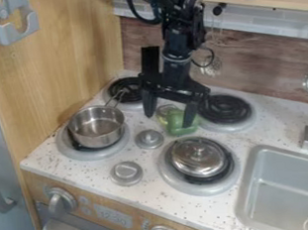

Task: Move the lid and place it on the silver pot.

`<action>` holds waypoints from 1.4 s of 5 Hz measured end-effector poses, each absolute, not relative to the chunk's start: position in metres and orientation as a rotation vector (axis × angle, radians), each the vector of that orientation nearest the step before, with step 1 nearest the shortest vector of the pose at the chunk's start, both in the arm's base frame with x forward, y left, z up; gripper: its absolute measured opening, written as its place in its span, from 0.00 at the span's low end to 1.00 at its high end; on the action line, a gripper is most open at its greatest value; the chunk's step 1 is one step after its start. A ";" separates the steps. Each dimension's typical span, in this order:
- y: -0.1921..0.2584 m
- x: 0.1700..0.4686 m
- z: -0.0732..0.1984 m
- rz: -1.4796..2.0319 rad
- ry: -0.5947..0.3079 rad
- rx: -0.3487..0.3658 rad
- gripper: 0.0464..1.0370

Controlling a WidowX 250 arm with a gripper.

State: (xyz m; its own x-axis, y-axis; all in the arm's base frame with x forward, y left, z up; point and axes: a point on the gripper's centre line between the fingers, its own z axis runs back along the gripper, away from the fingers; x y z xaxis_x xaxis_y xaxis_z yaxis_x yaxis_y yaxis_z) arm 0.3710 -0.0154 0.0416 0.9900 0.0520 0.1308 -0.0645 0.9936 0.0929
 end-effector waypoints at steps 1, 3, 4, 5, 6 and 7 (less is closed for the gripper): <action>-0.016 0.366 0.027 0.062 -0.083 0.095 0.96; -0.033 0.393 -0.006 0.051 -0.033 0.018 0.96; -0.045 0.409 -0.017 0.033 -0.034 -0.012 0.96; -0.064 0.412 -0.024 -0.026 -0.022 -0.017 0.96; -0.065 0.412 -0.025 -0.032 -0.029 -0.012 0.96; -0.061 0.404 -0.032 -0.032 -0.006 0.012 0.96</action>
State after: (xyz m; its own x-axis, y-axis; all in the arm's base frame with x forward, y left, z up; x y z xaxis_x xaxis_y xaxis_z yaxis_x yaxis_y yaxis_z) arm 0.4044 -0.0611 -0.0316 0.9995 -0.0317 0.0062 0.0316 0.9994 0.0120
